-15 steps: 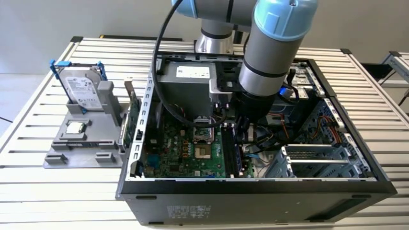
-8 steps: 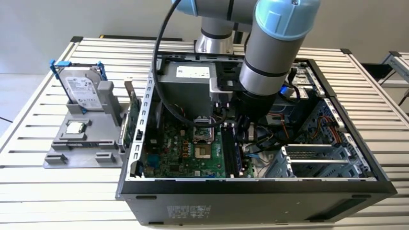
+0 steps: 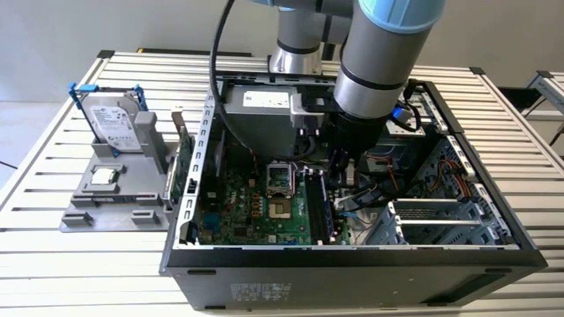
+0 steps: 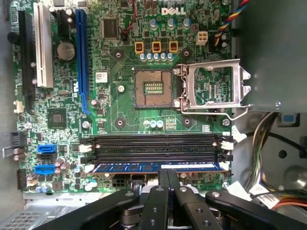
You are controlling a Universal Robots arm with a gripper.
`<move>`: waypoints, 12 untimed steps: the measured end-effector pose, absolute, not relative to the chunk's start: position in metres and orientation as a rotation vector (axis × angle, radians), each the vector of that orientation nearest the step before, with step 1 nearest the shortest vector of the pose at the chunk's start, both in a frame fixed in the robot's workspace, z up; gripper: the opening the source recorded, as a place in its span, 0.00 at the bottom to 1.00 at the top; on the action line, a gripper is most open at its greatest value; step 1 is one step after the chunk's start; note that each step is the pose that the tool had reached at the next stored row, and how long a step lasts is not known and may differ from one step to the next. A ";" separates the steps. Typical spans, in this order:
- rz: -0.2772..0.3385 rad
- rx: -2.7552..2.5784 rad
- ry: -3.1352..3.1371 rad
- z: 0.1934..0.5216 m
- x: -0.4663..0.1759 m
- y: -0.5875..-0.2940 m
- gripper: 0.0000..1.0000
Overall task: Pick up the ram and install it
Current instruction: 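Press down the ram until it locks into place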
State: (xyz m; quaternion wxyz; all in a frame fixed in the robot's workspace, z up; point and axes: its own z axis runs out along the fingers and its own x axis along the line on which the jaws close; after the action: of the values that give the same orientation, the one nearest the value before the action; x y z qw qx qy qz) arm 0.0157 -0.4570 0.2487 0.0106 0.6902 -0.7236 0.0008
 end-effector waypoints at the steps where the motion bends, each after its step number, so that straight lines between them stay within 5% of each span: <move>1: 0.003 2.154 -2.258 0.251 0.016 -0.457 0.00; 12: 0.003 2.154 -2.258 0.282 0.016 -0.457 0.00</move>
State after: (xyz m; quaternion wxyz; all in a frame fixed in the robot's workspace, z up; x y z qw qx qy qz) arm 0.0157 -0.4570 0.2818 0.0106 0.6902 -0.7236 0.0008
